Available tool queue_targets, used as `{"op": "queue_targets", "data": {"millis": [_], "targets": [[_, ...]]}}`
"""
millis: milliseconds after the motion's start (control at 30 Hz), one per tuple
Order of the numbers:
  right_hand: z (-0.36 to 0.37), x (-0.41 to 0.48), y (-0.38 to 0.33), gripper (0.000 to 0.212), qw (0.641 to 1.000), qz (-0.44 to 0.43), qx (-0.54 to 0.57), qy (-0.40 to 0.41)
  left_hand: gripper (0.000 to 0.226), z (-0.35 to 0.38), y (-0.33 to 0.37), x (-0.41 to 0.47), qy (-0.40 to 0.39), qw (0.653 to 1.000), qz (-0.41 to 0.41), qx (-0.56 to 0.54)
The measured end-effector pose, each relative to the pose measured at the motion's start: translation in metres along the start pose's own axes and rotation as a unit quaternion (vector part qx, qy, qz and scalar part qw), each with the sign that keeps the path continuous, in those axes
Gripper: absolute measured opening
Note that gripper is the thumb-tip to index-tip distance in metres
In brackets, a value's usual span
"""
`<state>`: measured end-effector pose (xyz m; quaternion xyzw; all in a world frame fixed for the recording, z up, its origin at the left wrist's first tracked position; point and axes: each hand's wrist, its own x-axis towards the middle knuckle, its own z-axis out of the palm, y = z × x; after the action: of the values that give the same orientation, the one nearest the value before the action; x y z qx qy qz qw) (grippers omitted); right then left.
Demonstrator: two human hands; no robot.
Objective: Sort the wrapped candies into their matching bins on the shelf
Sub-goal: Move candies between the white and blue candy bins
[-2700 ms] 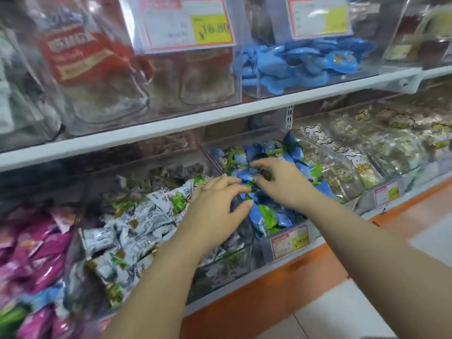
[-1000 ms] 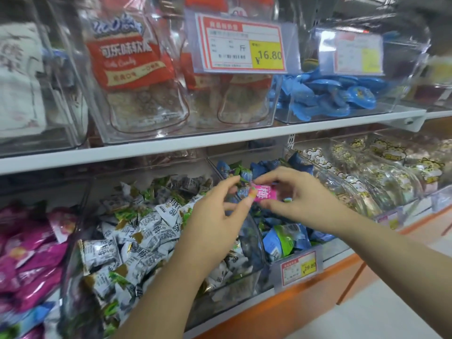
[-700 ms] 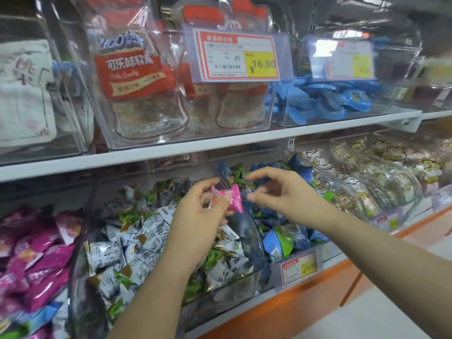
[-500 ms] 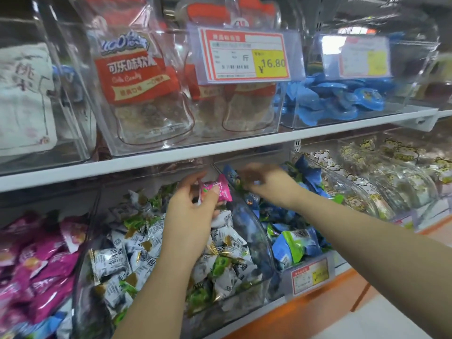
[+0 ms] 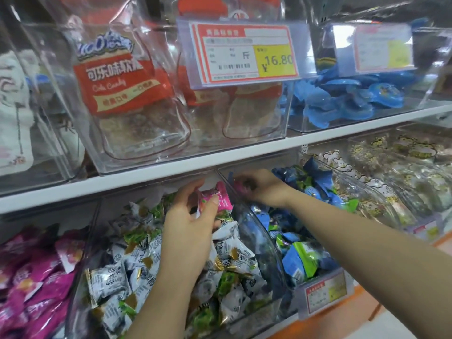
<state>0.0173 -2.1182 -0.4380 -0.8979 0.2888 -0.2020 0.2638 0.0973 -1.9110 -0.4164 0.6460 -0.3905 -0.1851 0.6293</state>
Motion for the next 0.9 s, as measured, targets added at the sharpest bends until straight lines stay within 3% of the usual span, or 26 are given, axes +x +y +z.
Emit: {"op": "queue_targets", "data": {"millis": [133, 233, 433, 600, 767, 900], "targets": [[-0.031, -0.037, -0.015, 0.053, 0.991, 0.019, 0.099, 0.093, 0.031, 0.002, 0.001, 0.000, 0.003, 1.000, 0.000, -0.025], [-0.047, -0.072, -0.031, 0.044, 0.974, -0.004, 0.195, 0.114, 0.019, 0.004, 0.002, -0.004, -0.006, 0.999, 0.003, -0.036], [-0.050, -0.139, -0.081, 0.037, 0.962, -0.040, 0.267, 0.041, 0.016, -0.002, 0.017, -0.028, -0.109, 0.992, -0.048, -0.030], [-0.029, -0.161, -0.115, 0.035, 0.975, -0.072, 0.211, 0.021, 0.050, -0.021, 0.027, -0.062, -0.158, 0.976, -0.073, -0.129], [-0.001, -0.164, -0.159, 0.036, 0.980, -0.123, 0.157, 0.022, 0.029, -0.060, 0.027, -0.084, -0.086, 0.980, -0.083, -0.160], [0.029, -0.155, -0.191, 0.041, 0.977, -0.152, 0.149, 0.006, 0.021, -0.108, 0.021, -0.100, -0.006, 0.990, -0.067, -0.122]]}}
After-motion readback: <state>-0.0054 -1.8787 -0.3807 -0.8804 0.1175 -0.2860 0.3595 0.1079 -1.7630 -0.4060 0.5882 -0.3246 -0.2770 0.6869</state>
